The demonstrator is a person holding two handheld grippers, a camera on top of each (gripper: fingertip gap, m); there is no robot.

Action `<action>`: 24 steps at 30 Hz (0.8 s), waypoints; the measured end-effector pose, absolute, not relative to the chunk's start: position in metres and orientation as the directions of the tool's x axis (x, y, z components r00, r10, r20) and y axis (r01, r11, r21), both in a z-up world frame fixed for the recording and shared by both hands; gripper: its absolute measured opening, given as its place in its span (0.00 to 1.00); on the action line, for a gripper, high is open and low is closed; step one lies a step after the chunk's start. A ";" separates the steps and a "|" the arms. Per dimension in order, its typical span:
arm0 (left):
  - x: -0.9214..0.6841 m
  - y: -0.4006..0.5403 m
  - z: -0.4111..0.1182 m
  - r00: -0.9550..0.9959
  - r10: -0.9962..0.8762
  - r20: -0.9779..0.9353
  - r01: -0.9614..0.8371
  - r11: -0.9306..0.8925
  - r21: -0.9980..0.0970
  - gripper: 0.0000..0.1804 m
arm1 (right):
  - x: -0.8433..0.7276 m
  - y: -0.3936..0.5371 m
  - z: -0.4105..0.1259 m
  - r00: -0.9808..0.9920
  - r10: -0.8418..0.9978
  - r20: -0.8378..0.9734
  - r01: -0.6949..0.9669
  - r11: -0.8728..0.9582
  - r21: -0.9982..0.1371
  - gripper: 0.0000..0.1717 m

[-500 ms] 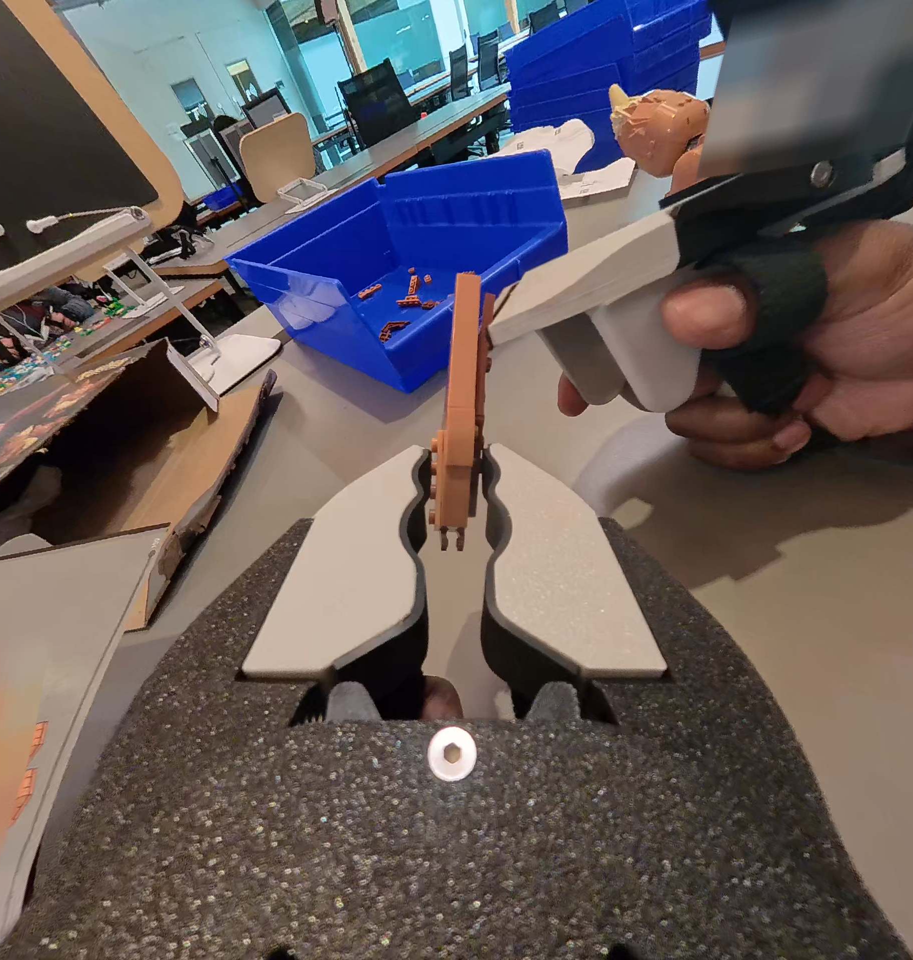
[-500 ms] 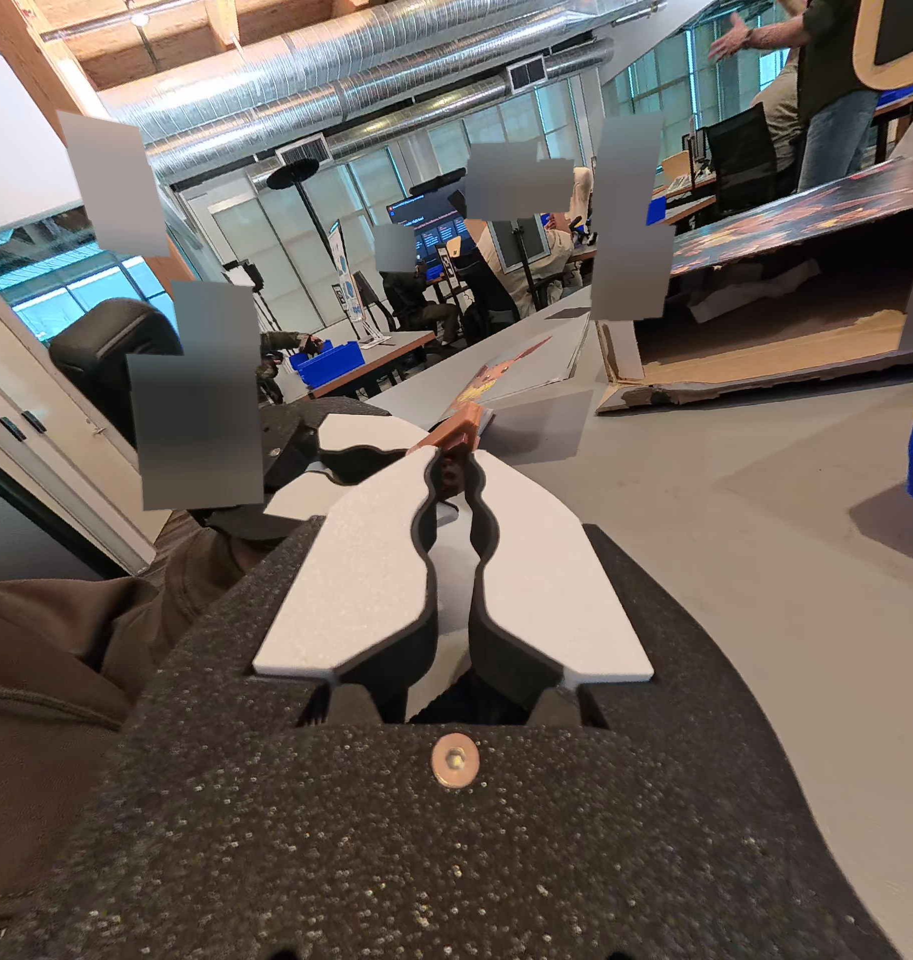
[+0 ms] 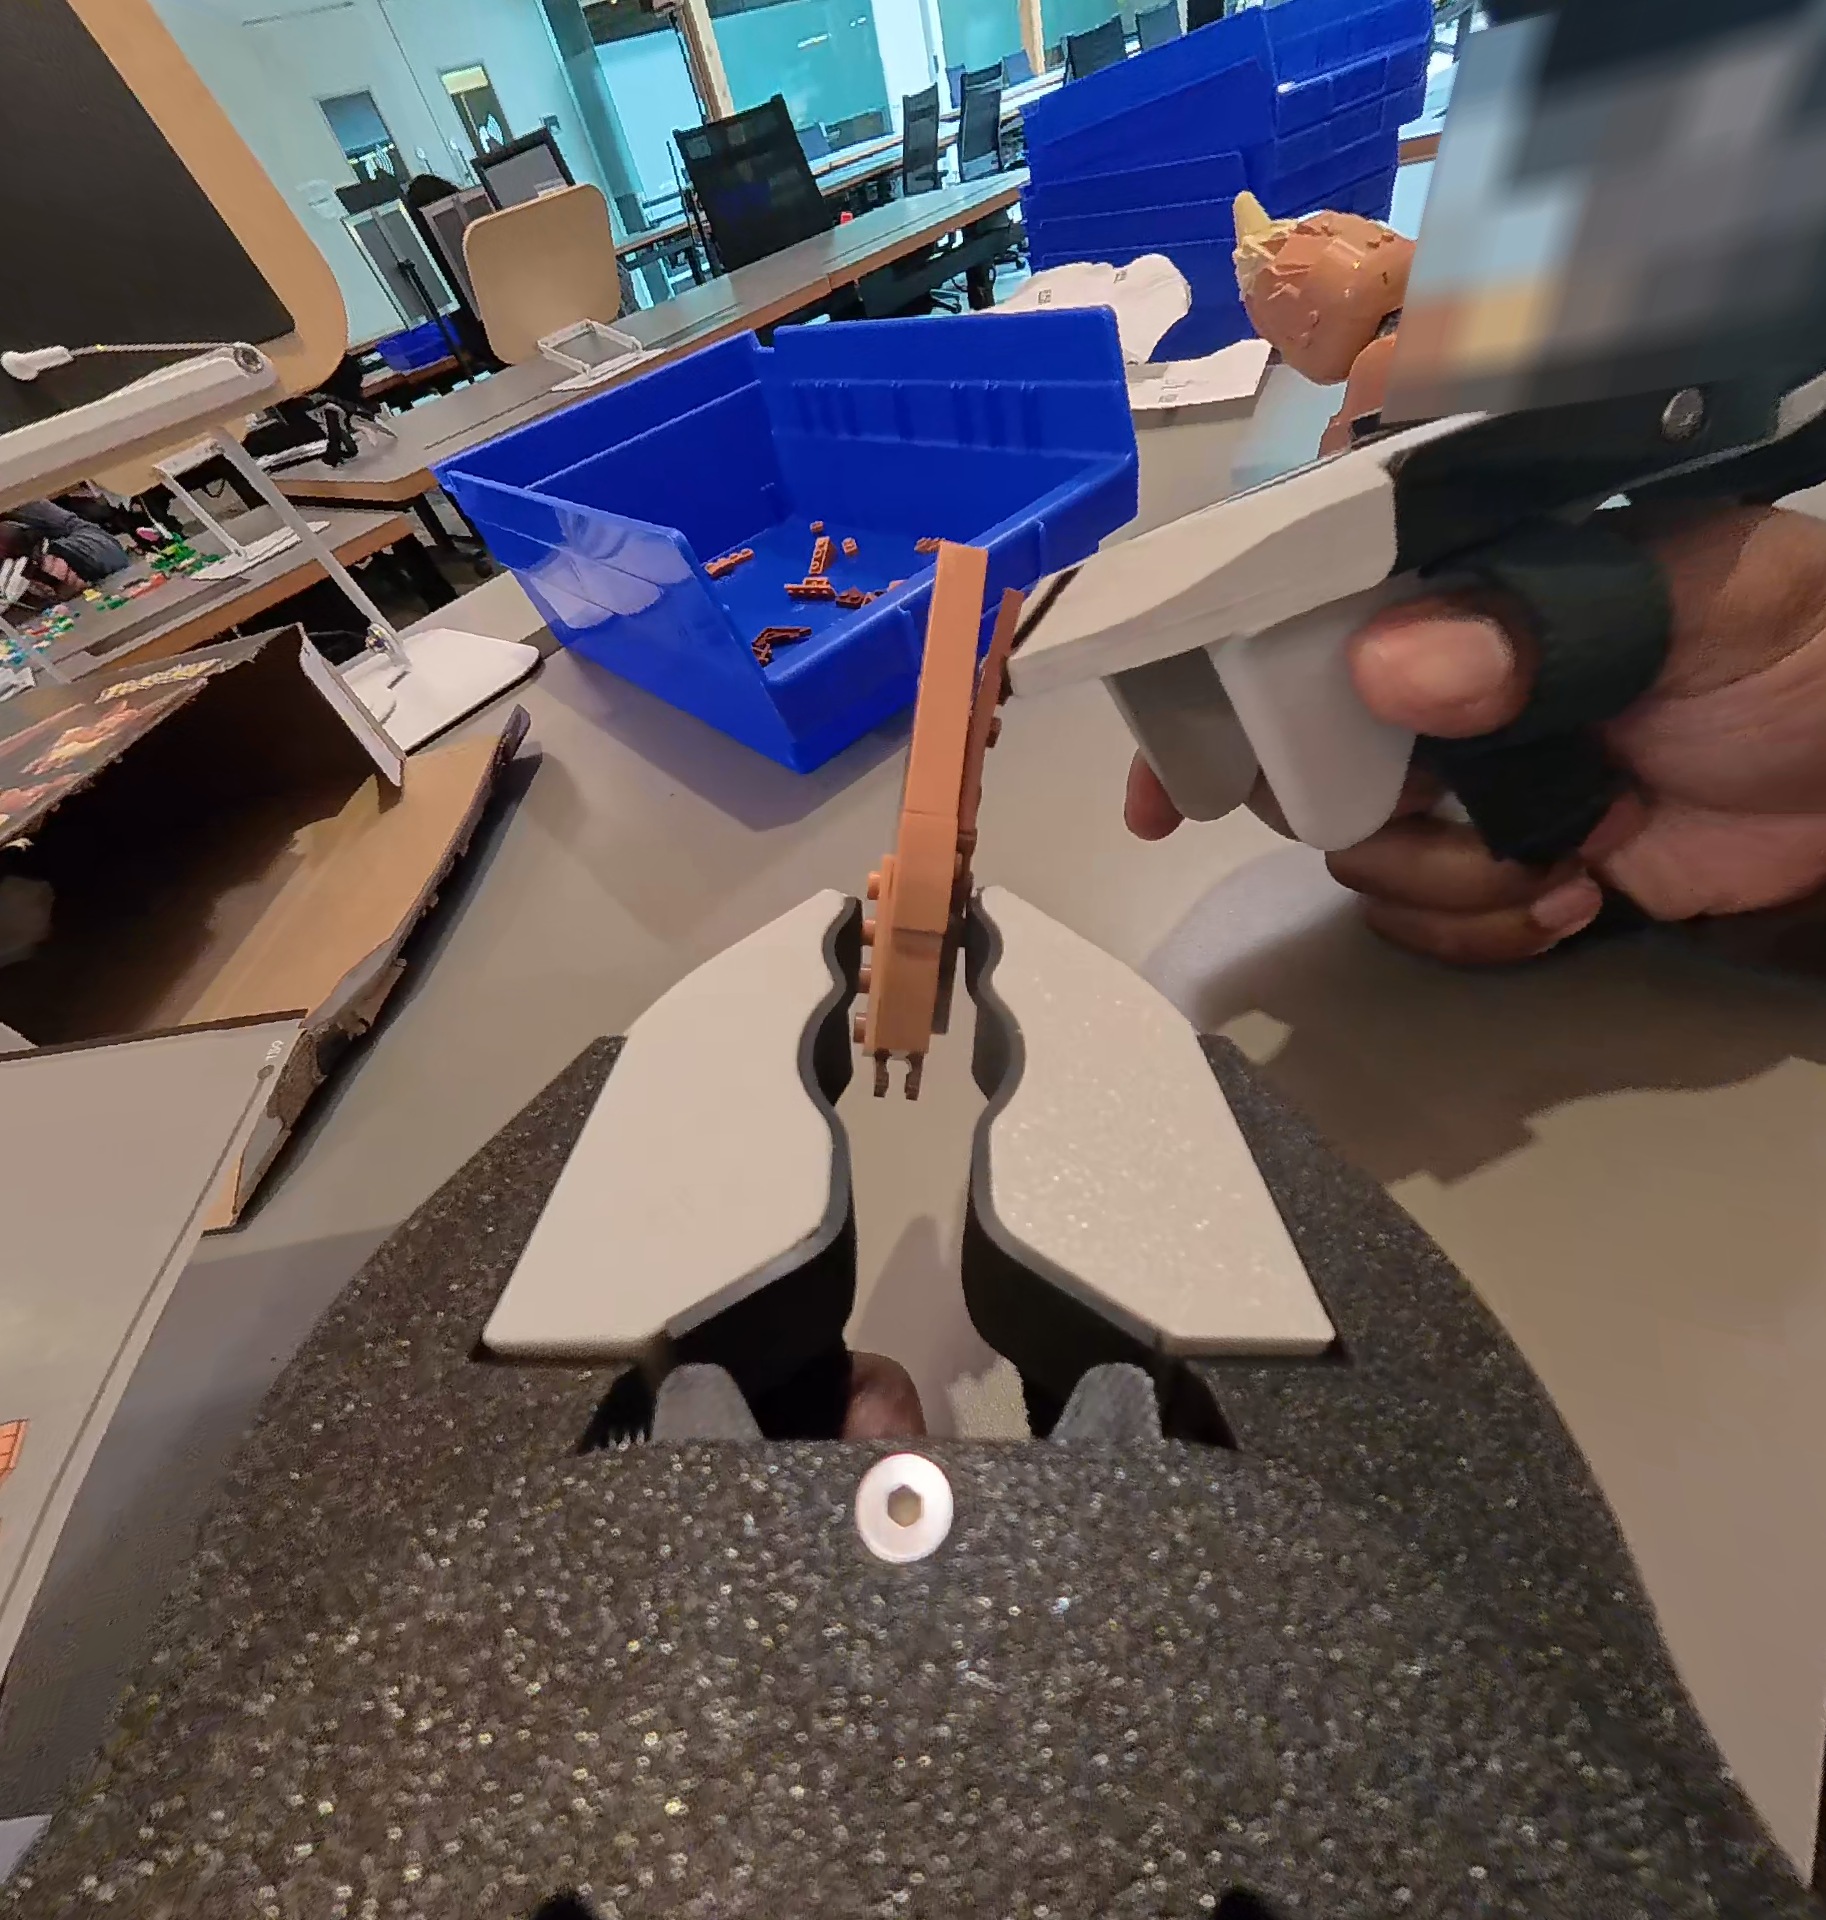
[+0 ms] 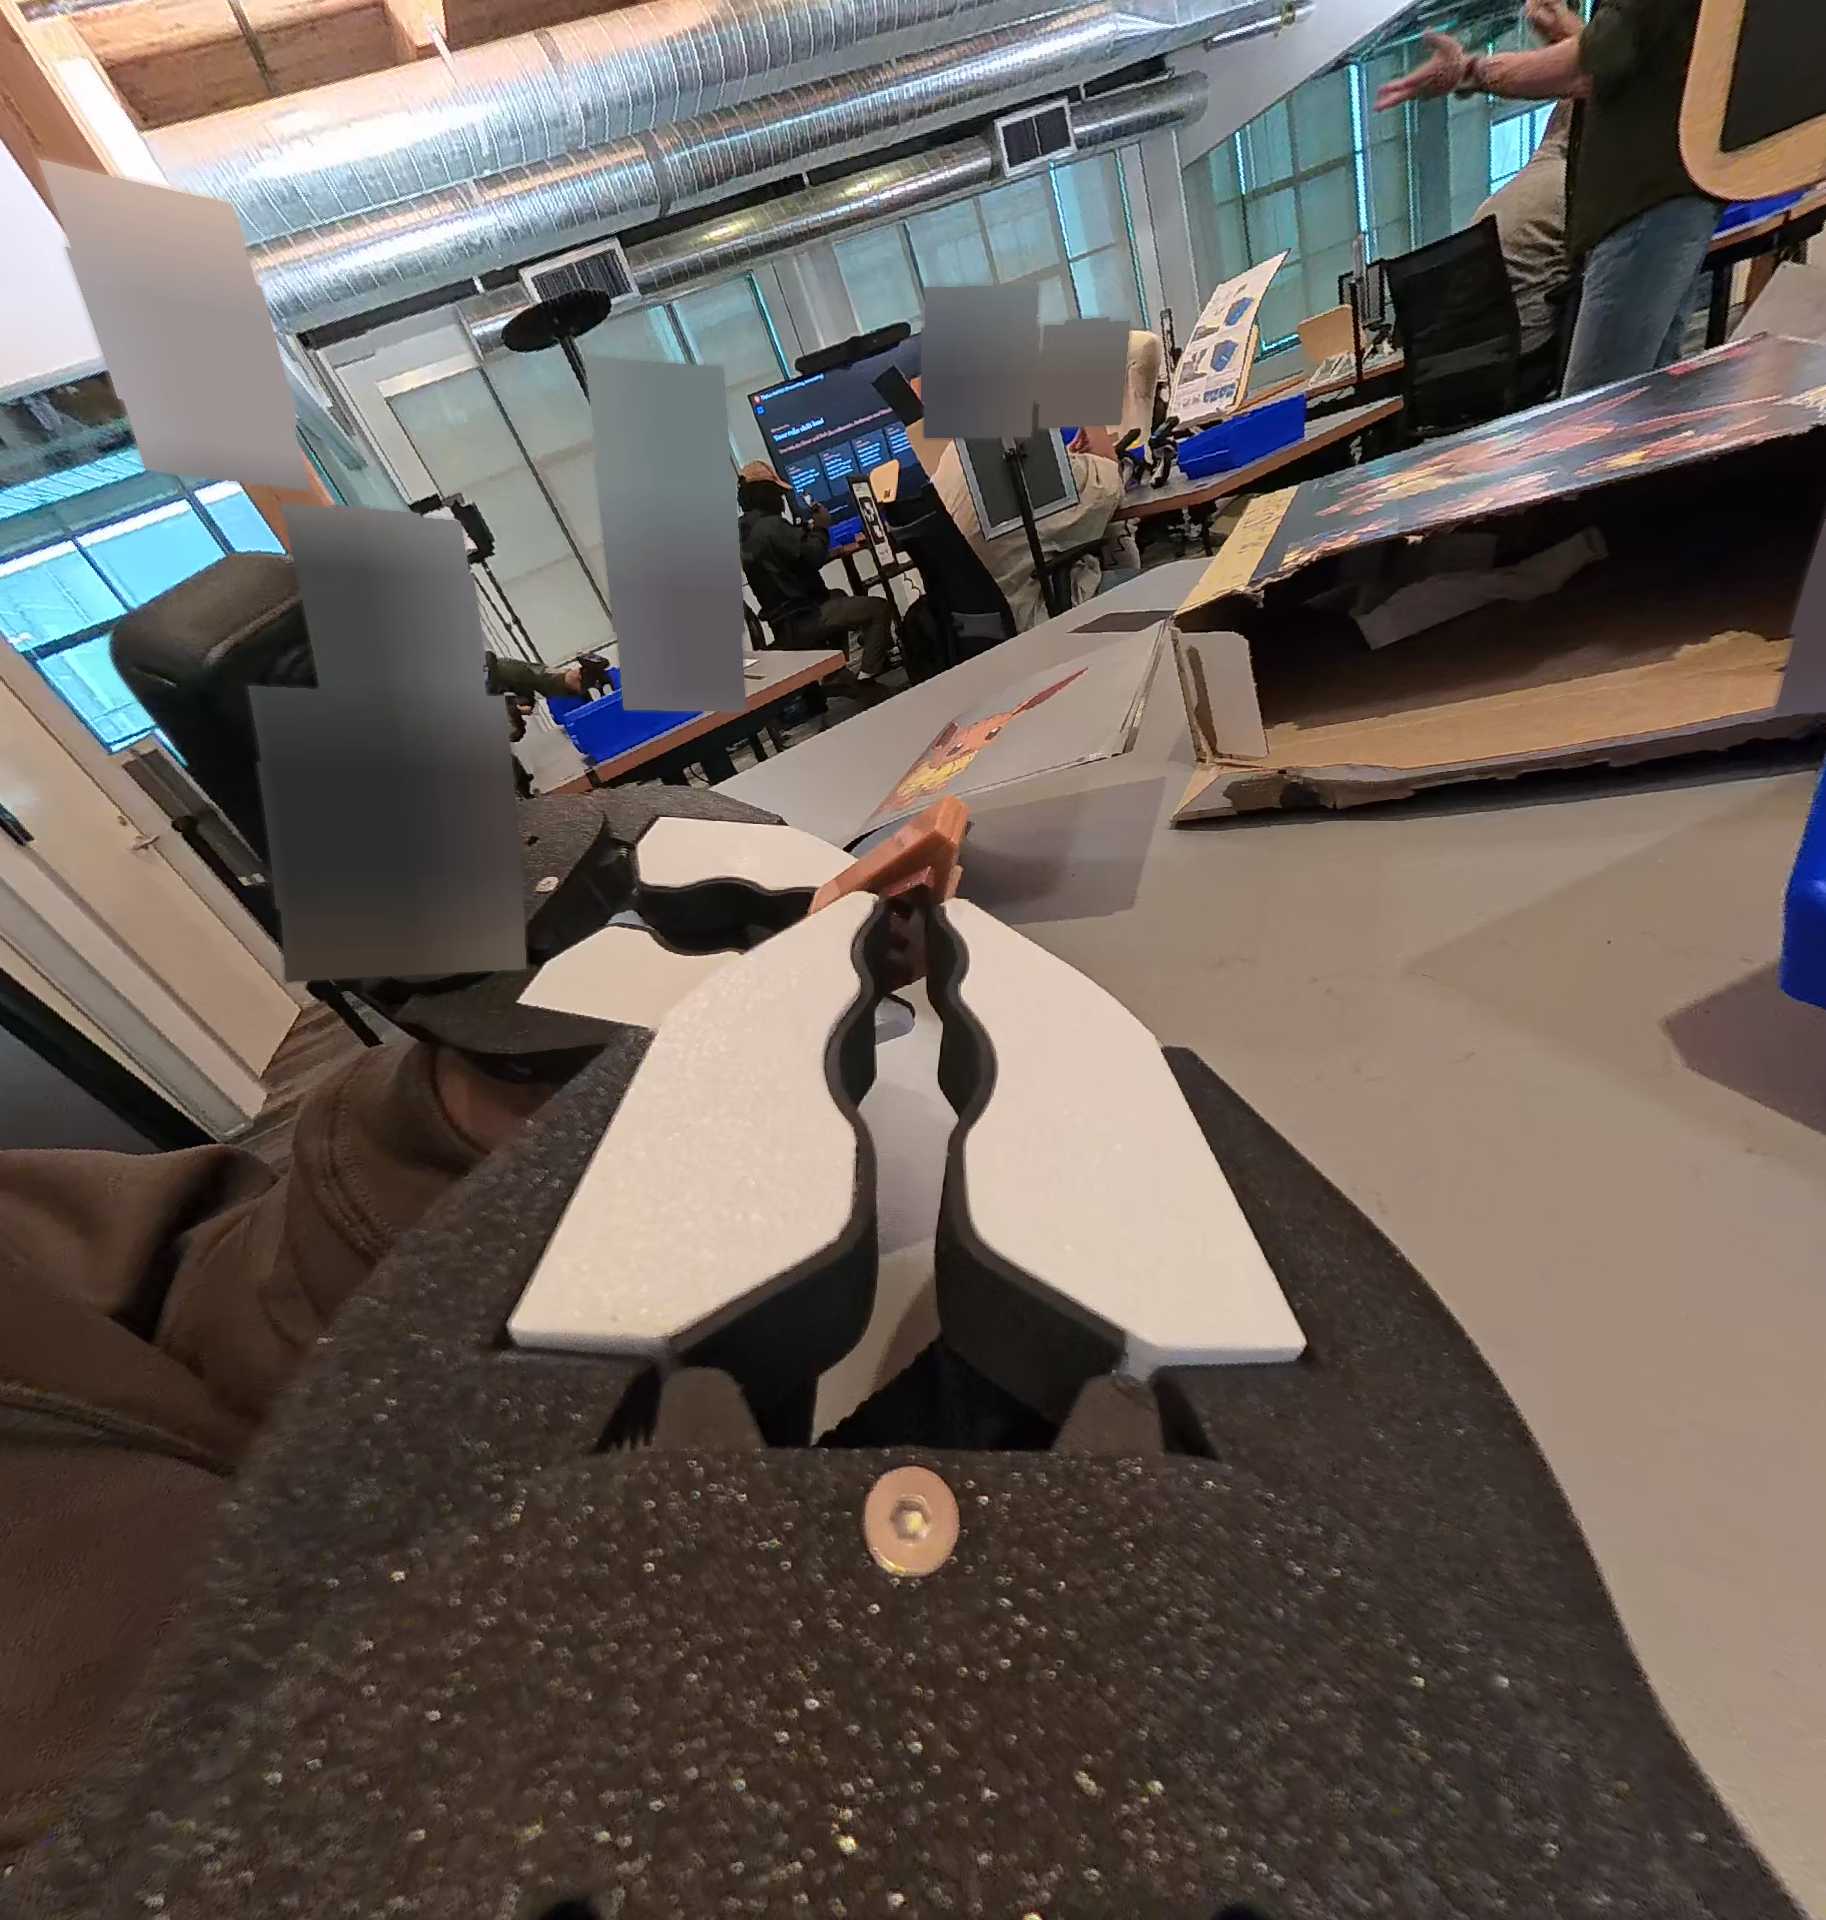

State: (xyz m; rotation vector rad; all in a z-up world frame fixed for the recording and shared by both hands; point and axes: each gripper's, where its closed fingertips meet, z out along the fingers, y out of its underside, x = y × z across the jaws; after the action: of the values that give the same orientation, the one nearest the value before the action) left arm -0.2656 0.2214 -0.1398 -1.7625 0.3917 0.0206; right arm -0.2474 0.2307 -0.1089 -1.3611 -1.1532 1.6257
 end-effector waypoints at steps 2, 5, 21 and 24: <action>-0.266 0.222 -0.140 0.943 -0.250 -0.222 -0.269 -0.177 -0.947 0.11 | -0.247 0.231 -0.109 -0.188 0.922 -0.339 0.021 -0.341 -0.940 0.04; -0.267 0.222 -0.141 0.946 -0.246 -0.212 -0.260 -0.183 -0.948 0.11 | -0.247 0.231 -0.109 -0.181 0.927 -0.330 0.022 -0.331 -0.943 0.04; -0.282 0.223 -0.136 0.971 -0.184 -0.149 -0.183 -0.184 -0.966 0.10 | -0.227 0.379 -0.086 0.468 0.867 -0.171 0.007 -0.197 -0.980 0.05; -0.282 0.222 -0.137 0.971 -0.184 -0.154 -0.188 -0.185 -0.965 0.10 | -0.226 0.436 -0.089 0.575 0.795 -0.195 0.047 -0.270 -0.962 0.15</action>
State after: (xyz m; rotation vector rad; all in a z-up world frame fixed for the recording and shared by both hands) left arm -0.2816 0.2223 -0.1370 -1.7649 0.2768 0.0041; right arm -0.2265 0.4355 -0.0894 -1.7060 -0.7049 0.8473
